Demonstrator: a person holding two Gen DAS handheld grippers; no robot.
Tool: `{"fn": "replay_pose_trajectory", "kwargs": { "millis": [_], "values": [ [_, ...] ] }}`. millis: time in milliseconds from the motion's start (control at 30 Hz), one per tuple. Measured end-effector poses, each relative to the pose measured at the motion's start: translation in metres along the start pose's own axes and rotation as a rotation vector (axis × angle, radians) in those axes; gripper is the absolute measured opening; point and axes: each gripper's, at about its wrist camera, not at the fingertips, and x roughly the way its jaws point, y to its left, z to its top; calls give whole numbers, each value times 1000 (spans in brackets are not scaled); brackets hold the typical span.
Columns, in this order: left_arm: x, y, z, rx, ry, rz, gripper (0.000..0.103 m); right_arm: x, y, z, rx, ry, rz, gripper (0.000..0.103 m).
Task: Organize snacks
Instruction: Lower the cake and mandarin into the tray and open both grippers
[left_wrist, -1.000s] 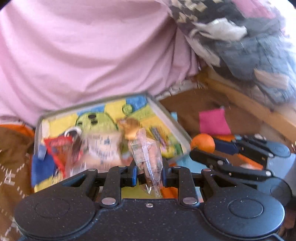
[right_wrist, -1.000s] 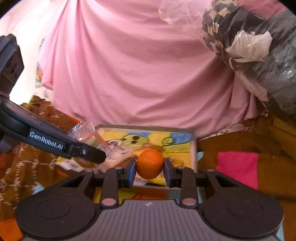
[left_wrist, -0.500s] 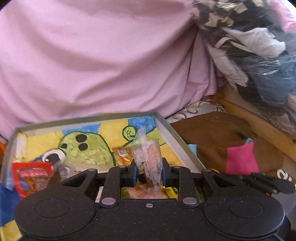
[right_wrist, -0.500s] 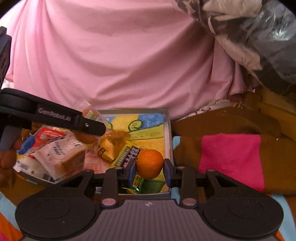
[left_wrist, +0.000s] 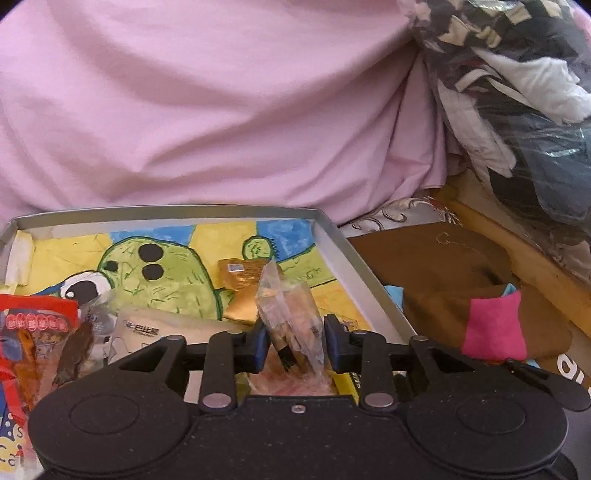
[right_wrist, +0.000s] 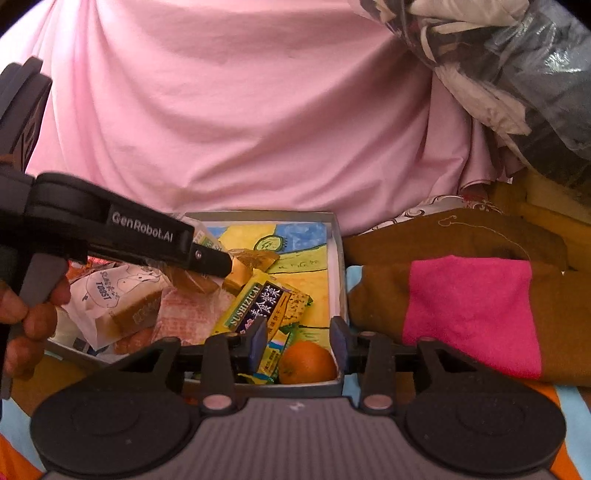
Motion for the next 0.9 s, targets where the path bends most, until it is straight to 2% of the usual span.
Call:
{"fn": "replay_pose_trajectory", "kwargs": {
  "millis": [67, 133, 233, 567, 767, 900],
  "values": [
    [-3, 1, 1, -2, -4, 6, 47, 0, 1, 0, -1, 2, 1, 47],
    [-6, 1, 0, -5, -10, 14, 61, -2, 3, 0, -4, -1, 1, 51],
    [-13, 1, -2, -28, -17, 25, 73, -8, 5, 3, -10, -11, 0, 65],
    [-48, -1, -8, -79, -71, 57, 91, -33, 8, 15, -30, -40, -10, 85],
    [-83, 1, -14, -69, -114, 131, 99, -53, 12, 28, -25, -61, -4, 101],
    [-113, 10, -22, -118, -147, 201, 100, -67, 19, 36, -35, -73, 2, 103]
  ]
}}
